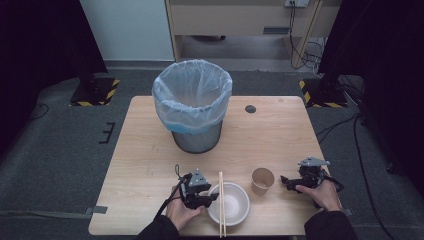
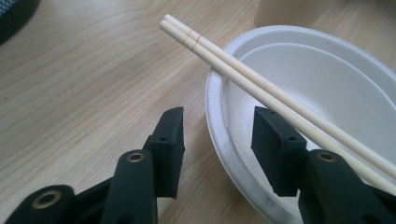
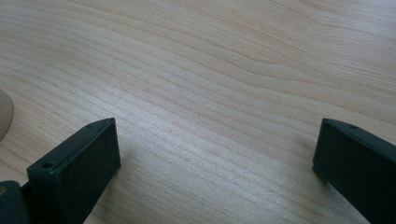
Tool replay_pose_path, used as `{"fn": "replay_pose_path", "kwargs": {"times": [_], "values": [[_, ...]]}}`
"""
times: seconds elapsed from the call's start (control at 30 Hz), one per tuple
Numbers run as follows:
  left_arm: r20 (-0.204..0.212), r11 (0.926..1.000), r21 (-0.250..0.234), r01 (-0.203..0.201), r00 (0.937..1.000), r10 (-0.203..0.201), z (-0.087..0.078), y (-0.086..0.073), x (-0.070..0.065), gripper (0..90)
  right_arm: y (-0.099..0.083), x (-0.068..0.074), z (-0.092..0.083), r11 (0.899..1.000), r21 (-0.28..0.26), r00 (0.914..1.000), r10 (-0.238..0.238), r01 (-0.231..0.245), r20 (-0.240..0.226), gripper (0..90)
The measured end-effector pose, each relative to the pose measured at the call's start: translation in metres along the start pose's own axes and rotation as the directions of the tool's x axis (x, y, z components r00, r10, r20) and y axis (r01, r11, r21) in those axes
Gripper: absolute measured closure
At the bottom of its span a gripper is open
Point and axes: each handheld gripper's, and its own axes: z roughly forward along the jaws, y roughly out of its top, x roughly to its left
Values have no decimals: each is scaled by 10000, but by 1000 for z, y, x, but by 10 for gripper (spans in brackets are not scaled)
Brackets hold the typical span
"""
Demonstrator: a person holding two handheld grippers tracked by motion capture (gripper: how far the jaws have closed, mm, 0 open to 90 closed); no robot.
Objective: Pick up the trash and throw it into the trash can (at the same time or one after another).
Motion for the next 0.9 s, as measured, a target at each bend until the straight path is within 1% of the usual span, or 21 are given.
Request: {"fn": "replay_pose_path", "kwargs": {"times": [0.1,0.13,0.17,0.3,0.43,0.63,0.67,0.7,0.87,0.9], "values": [[-17,9999,130,73,10000,-72,2,0,0,593,0,0,0,10000,3,10000,25,-25,1,8],[-11,9998,159,123,9999,-123,2,1,0,593,0,0,0,10000,-1,10000,3,-3,1,8],[-54,9996,220,185,9998,-184,3,1,0,628,0,0,0,10000,0,10000,4,-4,4,8],[-101,9990,273,351,9993,-348,2,2,1,690,0,0,0,10000,3,10000,26,-26,-2,8],[-195,9985,350,413,9990,-406,1,3,2,737,0,0,0,10000,10,10000,47,-47,-4,9],[-359,9981,279,541,9979,-530,-2,3,7,757,0,0,0,10000,3,10000,26,-26,-2,8],[-420,9977,232,635,9972,-625,-3,4,10,761,0,0,0,10000,6,10000,25,-25,-2,8],[-420,9977,232,635,9972,-625,-3,4,10,763,0,0,0,10000,6,10000,25,-25,-2,8],[-713,9970,63,769,9945,-762,-3,5,24,763,0,0,0,10000,3,10000,27,-27,-4,8],[-713,9970,63,769,9945,-762,-3,5,24,763,0,0,0,10000,3,10000,27,-27,-4,8]]}}
